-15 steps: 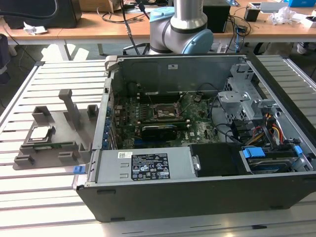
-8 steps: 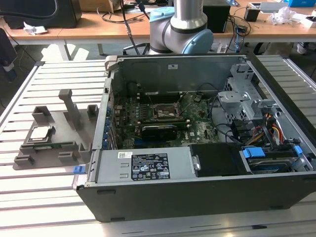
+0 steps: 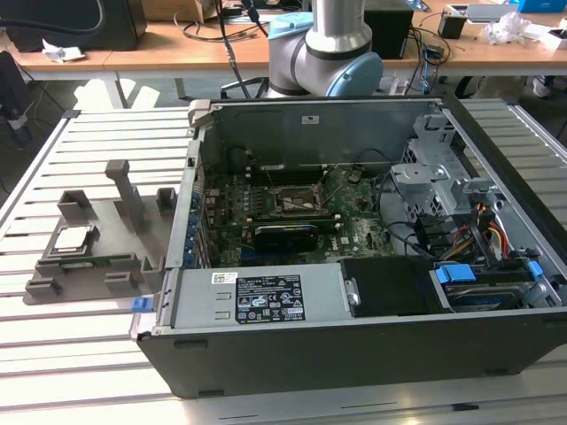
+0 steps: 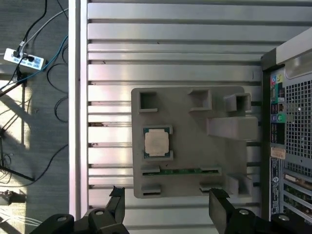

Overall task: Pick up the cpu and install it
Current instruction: 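Pick up the cpu and move it towards the insertion slot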

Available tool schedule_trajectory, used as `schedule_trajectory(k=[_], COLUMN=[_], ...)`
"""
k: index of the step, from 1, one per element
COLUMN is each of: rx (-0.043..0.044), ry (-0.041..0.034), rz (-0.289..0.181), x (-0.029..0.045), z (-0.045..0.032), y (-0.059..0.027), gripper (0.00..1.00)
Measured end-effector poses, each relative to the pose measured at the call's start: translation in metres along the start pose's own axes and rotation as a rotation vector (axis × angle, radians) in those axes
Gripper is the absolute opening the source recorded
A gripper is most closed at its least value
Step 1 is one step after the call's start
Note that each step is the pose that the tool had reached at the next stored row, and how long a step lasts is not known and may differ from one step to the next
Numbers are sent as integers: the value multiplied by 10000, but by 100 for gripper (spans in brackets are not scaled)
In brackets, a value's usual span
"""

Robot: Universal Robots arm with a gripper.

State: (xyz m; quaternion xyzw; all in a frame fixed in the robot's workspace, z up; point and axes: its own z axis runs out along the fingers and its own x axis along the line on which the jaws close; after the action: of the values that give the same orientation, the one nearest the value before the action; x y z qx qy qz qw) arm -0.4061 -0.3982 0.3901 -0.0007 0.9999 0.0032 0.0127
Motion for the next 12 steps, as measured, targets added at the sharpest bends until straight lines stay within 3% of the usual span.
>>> schedule_trajectory(k=[12], rx=[-2], ry=[-2], rz=[-6], x=[0], z=[15], y=[0], gripper=[78])
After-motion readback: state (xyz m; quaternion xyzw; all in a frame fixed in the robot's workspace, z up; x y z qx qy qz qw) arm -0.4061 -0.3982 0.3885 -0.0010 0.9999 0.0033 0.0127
